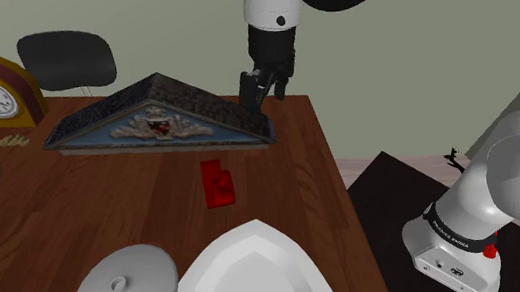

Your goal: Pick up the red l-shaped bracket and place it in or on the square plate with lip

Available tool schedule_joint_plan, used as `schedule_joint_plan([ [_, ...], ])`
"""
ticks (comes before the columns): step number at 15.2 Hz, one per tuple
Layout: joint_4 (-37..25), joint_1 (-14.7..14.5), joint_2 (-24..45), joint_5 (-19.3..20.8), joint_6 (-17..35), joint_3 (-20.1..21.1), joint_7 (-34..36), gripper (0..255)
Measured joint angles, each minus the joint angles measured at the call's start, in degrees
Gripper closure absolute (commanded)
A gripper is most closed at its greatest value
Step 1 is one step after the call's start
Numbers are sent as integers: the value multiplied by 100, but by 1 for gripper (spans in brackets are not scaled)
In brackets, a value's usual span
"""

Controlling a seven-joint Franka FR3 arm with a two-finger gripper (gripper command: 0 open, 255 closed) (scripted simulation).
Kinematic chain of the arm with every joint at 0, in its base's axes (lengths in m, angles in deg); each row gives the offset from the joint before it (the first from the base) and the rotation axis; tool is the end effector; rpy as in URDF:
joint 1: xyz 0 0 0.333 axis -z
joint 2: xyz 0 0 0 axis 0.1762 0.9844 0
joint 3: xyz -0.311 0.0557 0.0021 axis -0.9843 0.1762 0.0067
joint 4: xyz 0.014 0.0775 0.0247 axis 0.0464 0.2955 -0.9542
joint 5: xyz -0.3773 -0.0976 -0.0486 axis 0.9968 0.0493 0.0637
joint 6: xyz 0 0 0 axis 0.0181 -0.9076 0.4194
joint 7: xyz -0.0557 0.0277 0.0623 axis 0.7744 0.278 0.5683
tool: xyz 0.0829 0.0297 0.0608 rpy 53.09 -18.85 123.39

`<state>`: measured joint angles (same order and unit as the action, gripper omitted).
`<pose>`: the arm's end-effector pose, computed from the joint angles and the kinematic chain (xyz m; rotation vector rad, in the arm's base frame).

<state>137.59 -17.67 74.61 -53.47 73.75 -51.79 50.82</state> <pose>0.4128 0.2414 0.4960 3.1139 0.3071 -0.0325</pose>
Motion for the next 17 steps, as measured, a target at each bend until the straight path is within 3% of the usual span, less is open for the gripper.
schedule_joint_plan([
  [10,-1323,-406,2038,507,543,652,1019,0],
  [17,-1173,-477,2350,637,971,672,1137,0],
])
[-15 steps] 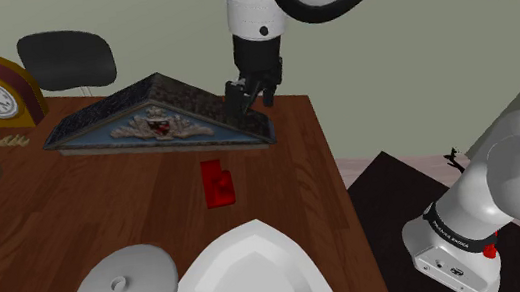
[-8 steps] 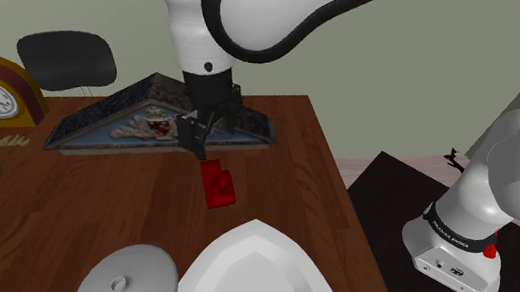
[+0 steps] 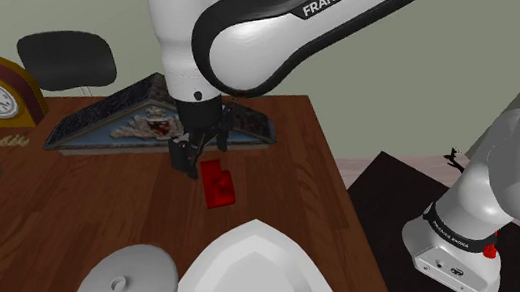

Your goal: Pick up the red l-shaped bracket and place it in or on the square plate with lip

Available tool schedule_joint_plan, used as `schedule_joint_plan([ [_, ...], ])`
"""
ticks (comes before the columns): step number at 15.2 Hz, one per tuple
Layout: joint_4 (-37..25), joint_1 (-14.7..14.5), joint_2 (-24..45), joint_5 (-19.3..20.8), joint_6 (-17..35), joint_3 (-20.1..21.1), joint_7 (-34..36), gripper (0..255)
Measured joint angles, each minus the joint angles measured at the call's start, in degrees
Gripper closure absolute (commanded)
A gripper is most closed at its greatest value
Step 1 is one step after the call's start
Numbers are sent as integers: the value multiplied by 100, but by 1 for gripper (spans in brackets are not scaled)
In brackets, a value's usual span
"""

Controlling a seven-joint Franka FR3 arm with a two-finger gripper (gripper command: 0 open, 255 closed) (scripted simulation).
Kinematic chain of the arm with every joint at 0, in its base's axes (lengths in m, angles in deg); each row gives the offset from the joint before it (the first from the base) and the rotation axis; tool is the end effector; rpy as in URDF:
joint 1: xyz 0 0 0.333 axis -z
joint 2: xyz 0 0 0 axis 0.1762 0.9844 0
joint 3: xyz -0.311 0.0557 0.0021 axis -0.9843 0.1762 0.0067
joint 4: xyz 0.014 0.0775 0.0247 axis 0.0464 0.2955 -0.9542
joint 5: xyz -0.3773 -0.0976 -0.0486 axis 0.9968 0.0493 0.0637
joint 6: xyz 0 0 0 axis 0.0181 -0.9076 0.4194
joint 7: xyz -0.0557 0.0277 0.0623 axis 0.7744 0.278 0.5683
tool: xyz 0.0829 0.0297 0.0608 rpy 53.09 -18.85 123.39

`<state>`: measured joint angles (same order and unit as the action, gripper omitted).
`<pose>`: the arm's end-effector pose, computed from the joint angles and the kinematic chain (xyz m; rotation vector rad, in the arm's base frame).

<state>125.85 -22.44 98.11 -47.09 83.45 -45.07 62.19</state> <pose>0.4527 0.3664 0.4064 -3.0879 -0.3835 0.0809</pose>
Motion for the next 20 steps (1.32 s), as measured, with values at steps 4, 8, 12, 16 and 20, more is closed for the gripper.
schedule_joint_plan([
  [4,85,-12,49,27,130,0,24,0],
  [8,85,-13,55,30,137,0,27,255],
  [12,82,-13,53,31,143,0,27,255],
  [16,78,-15,57,33,141,0,31,255],
  [20,43,-9,6,4,54,5,16,255],
])
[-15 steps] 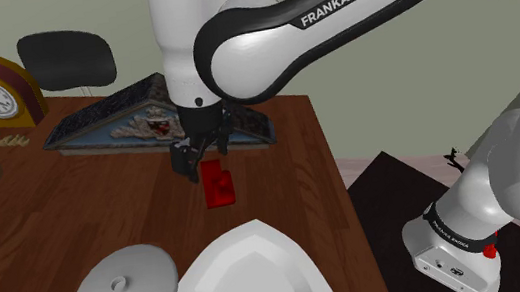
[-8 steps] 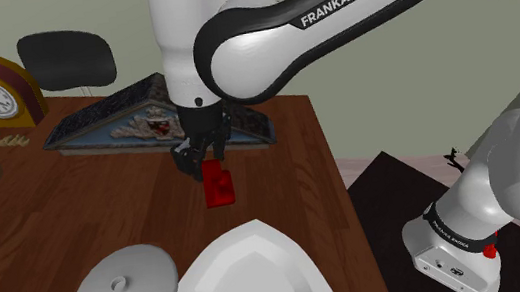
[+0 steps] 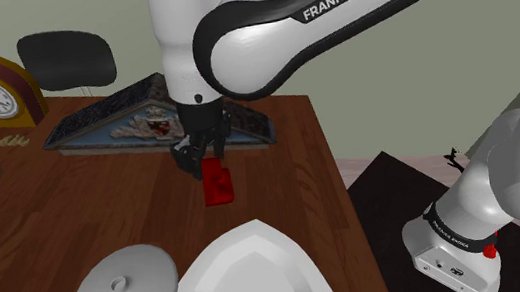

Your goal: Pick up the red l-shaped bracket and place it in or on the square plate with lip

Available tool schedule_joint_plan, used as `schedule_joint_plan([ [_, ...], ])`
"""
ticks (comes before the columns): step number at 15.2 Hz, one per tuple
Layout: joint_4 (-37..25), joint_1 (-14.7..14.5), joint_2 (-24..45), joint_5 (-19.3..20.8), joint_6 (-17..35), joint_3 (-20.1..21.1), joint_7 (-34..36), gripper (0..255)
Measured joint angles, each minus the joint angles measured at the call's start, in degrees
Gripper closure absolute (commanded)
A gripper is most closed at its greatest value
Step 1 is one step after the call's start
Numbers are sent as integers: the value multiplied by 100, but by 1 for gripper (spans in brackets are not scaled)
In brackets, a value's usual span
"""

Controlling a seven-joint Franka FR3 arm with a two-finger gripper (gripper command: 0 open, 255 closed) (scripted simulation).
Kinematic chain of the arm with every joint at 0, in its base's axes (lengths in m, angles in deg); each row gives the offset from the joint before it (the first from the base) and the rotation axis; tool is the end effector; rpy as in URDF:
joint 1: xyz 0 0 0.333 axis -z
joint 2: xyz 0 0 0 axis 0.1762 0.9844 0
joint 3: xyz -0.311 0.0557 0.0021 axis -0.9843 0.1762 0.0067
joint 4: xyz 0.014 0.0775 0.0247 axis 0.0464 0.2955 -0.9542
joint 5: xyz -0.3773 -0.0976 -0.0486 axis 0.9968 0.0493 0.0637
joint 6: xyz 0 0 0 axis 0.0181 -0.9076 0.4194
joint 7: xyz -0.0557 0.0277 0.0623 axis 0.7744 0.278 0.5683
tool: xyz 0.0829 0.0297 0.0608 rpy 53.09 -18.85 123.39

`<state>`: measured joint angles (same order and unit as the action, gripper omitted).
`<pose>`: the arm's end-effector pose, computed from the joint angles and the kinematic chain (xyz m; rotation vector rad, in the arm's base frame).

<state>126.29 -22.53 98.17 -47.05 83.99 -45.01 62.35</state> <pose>0.4512 0.3672 0.4032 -3.0874 -0.3838 0.0799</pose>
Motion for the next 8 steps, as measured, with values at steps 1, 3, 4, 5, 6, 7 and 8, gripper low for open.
schedule_joint_plan([
  [1,-49,4,-16,-9,-65,0,-9,255],
  [3,-134,12,-60,-32,-189,1,-25,255],
  [4,-155,23,-121,-63,-265,3,-47,255],
  [5,-208,18,-140,-72,-334,10,-38,255],
  [6,-275,21,-150,-77,-410,9,-46,255],
  [7,-315,23,-190,-98,-486,12,-50,255],
  [8,-356,30,-225,-116,-559,12,-63,255],
])
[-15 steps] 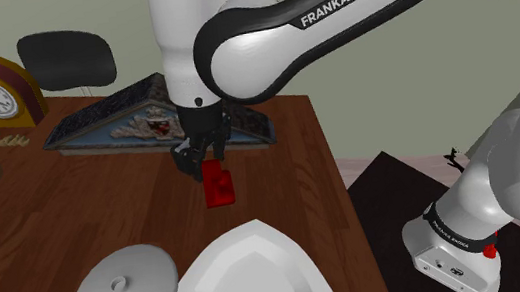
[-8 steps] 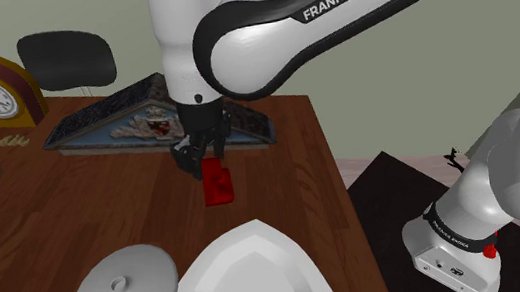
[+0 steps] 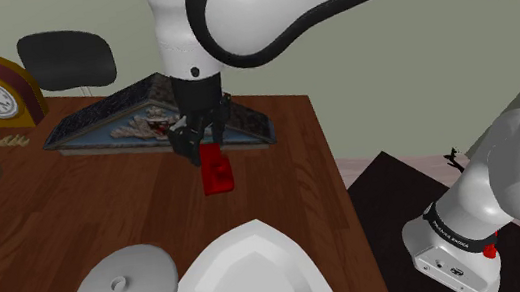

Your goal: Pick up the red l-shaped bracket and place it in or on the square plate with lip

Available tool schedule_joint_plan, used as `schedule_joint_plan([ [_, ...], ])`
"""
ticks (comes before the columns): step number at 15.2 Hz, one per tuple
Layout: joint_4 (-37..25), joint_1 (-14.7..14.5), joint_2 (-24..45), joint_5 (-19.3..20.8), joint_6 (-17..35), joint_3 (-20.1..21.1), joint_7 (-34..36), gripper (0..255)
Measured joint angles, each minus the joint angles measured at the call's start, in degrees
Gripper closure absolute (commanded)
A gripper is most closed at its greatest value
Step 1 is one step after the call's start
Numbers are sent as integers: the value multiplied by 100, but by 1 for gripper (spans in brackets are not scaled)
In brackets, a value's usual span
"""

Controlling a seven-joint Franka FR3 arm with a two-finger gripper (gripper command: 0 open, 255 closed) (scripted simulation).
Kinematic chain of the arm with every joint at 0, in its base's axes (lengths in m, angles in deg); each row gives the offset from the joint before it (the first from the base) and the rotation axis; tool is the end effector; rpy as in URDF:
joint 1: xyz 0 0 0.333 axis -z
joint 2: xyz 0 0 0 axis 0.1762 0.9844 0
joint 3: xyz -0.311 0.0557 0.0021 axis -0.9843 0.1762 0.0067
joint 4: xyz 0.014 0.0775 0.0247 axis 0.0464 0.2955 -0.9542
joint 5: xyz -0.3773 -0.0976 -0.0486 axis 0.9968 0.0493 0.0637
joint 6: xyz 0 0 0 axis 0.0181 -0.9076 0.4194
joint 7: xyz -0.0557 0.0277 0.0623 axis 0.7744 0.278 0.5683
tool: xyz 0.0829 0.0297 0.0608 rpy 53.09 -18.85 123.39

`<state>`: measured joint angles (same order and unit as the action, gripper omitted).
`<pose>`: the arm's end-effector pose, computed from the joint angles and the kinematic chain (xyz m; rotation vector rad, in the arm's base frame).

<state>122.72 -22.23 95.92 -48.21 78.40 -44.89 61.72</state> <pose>0.4510 0.3666 0.4443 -3.0876 -0.3836 0.0802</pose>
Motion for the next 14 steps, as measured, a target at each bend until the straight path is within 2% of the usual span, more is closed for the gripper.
schedule_joint_plan([
  [7,-408,12,-112,-54,-507,3,-22,255],
  [14,32,-288,-755,-388,-606,315,490,255],
])
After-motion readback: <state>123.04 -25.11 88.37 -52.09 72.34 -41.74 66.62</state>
